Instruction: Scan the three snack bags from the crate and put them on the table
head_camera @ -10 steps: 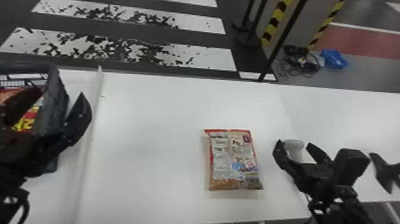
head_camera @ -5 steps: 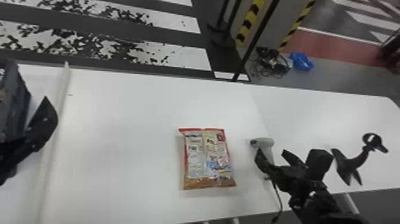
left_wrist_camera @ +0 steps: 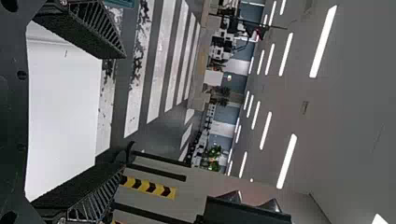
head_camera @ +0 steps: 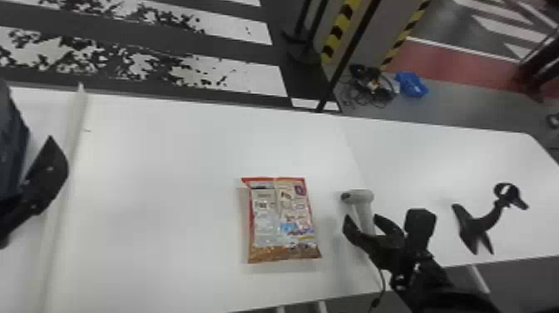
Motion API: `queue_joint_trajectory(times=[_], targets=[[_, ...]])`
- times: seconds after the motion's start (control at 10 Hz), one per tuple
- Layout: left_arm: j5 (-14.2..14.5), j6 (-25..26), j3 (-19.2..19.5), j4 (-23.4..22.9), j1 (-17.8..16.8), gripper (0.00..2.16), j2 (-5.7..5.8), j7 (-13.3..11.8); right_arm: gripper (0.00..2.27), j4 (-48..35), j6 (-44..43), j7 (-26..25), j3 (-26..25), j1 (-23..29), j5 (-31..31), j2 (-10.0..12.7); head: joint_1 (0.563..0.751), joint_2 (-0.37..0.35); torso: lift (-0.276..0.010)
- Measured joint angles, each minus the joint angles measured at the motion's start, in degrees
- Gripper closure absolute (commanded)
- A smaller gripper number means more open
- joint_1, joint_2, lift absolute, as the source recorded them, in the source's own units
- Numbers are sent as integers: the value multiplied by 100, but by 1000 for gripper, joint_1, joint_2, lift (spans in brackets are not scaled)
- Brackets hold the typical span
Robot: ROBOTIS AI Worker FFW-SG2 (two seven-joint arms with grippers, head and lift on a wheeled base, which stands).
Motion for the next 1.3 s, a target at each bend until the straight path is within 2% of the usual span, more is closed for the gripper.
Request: queue_joint_trajectory(times=[0.1, 0.2, 0.5, 0.7, 0.9, 1.1, 1.3], targets=[[0, 0, 0, 0, 1, 39, 8, -11, 2000, 154, -2, 33, 45, -89, 77, -19, 695, -348, -94], [0, 0, 0, 0, 4, 39, 17, -25, 2145, 281, 0, 33, 87, -171, 136, -41, 695, -349, -94], [3, -6, 8, 6, 26, 39, 36, -38, 2189, 340, -75, 173, 143, -205, 202, -59, 695, -340, -94], [12, -36, 28, -1, 62, 39, 36, -56, 2189, 51, -197, 107, 44, -6, 129, 8, 695, -339, -94], [38, -90, 42, -24, 98, 39, 36, -71, 2189, -872, -227, -157, -48, 513, 44, 193, 695, -330, -94], [60, -121, 38, -50, 106, 39, 36, -73, 2189, -2059, -163, -358, -97, 1106, -147, 490, 695, -290, -94], [65, -123, 35, -83, 112, 39, 36, -80, 2189, -2914, 196, -381, -104, 1459, -408, 760, 695, -247, -94]])
